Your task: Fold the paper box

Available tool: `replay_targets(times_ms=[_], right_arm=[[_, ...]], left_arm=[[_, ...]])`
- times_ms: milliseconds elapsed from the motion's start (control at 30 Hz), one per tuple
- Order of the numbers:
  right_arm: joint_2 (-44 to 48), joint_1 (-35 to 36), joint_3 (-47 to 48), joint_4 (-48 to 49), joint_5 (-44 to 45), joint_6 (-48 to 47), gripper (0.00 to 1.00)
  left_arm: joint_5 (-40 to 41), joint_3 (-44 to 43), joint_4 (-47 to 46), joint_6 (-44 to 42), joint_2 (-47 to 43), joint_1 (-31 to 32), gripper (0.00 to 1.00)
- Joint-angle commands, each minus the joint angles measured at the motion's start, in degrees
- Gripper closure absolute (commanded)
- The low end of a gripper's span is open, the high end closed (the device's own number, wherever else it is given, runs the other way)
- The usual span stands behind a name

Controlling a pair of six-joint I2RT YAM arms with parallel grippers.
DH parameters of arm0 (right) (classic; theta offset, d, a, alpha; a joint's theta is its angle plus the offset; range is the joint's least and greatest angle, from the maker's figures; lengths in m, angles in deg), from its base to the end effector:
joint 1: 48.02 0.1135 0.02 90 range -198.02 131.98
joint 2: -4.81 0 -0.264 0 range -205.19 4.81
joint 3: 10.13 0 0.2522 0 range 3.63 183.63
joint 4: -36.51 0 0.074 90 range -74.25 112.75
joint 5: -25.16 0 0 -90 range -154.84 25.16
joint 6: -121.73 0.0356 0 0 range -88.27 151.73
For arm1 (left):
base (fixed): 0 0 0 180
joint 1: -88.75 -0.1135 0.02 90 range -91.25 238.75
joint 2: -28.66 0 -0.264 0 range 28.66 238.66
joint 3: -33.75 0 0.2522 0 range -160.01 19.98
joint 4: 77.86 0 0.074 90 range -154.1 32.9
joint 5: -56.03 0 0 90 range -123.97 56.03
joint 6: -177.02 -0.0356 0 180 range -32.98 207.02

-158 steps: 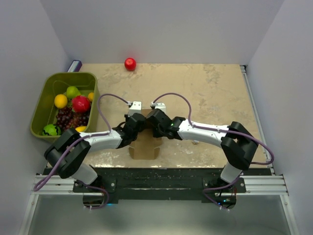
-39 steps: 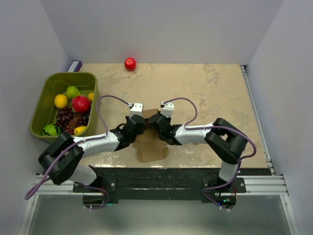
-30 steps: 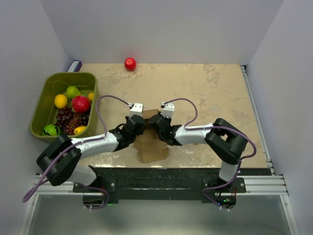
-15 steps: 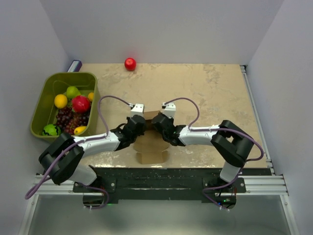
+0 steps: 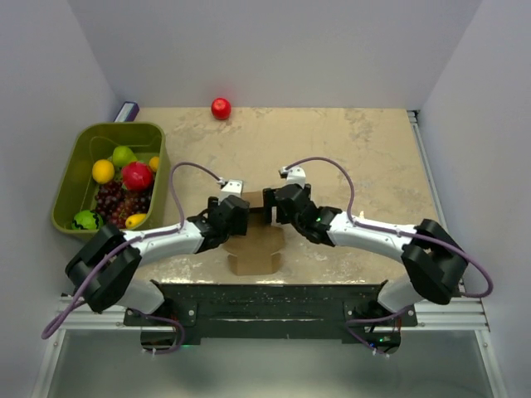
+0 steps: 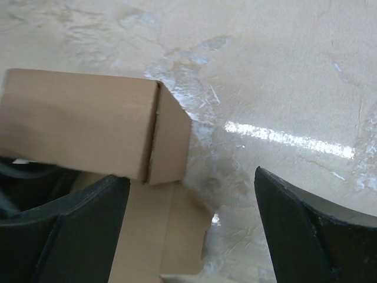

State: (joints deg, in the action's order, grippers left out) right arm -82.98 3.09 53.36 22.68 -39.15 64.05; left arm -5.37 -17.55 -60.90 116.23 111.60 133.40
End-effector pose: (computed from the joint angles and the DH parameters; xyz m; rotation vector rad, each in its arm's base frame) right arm 0.2149 0.2418 0.2080 -0.1166 2.1768 0.3324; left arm 0.2054 -0.1789 0.1642 0.0887 2.2886 -0.0531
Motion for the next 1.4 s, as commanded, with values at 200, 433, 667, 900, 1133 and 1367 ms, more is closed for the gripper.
replay_targets(times_ms=[200, 433, 667, 900, 1133, 1367], right_arm=[[11.8, -8.1, 2.0, -8.6, -14.3, -2.4, 0.05], [10.0, -11.2, 4.7, -10.7, -18.7, -2.2, 0.06], [7.6, -14.5, 6.1, -11.2, -23.0, -2.4, 0.06], [11.2, -18.4, 3.4, -11.0, -25.6, -2.0, 0.06], [13.8, -21.5, 3.6, -14.0, -27.4, -3.8, 0.05], [14.5, -21.8, 3.9, -13.5, -29.5, -3.9, 0.06]], left_arm=[[-6.5, 2.2, 5.0, -4.6, -15.5, -0.3, 0.02], [-9.8, -2.2, 13.2, -7.3, -20.7, -0.3, 0.0], [-11.0, -11.1, 18.9, -20.9, -17.7, -0.2, 0.02], [-9.8, -15.5, 16.5, -33.5, -10.5, 0.0, 0.02], [-12.0, -16.9, 11.9, -37.6, -6.7, 0.3, 0.02], [-15.2, -19.3, 9.6, -39.8, -0.9, 1.0, 0.02]])
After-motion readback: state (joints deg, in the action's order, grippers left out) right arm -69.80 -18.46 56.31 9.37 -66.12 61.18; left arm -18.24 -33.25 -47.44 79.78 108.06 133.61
